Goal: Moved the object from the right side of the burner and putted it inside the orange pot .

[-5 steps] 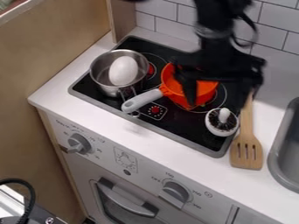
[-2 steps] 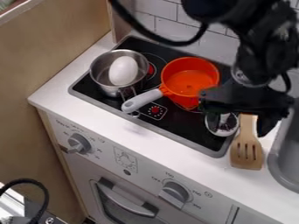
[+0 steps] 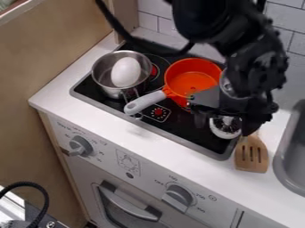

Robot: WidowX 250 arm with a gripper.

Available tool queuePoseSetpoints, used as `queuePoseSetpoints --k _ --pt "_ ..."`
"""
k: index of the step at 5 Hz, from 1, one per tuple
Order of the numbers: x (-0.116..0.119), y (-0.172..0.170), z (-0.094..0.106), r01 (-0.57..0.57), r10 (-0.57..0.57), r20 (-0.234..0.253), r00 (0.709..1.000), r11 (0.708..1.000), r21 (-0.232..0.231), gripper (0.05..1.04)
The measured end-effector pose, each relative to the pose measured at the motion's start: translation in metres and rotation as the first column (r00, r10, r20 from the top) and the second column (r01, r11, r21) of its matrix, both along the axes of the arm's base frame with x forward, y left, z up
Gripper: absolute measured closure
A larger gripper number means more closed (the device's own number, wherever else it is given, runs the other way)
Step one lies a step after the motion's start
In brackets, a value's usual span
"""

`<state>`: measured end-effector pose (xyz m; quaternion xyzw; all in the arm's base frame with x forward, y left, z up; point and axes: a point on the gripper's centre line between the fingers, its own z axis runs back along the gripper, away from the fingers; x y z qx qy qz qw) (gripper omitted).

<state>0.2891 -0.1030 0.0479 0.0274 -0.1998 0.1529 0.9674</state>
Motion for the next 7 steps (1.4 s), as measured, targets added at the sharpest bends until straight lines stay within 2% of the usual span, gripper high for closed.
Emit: queuePoseSetpoints --k 1,2,3,4,5,6,7 --pt "0.001 0.004 -0.004 0.034 -0.035 0.029 0.999 0.999 0.031 0.084" --pt "0.006 0.005 -0.006 0.032 -0.032 0.047 0.998 0.999 0.011 0.084" --pt "0.004 0.005 -0.015 0.035 -0.034 0.043 0.998 0.999 -0.011 0.084" --pt "0.009 0.005 -0.019 0.036 -0.034 0.063 0.997 0.999 -0.034 0.133" --pt "0.011 0.006 -0.020 0.031 -0.026 0.075 0.997 0.997 -0.065 0.260" --pt "0.009 0.008 -0.020 0.032 -0.028 0.047 0.998 0.996 -0.085 0.260" --pt "0.002 0.014 -0.015 0.031 -0.031 -0.006 0.999 0.996 -0.089 0.260"
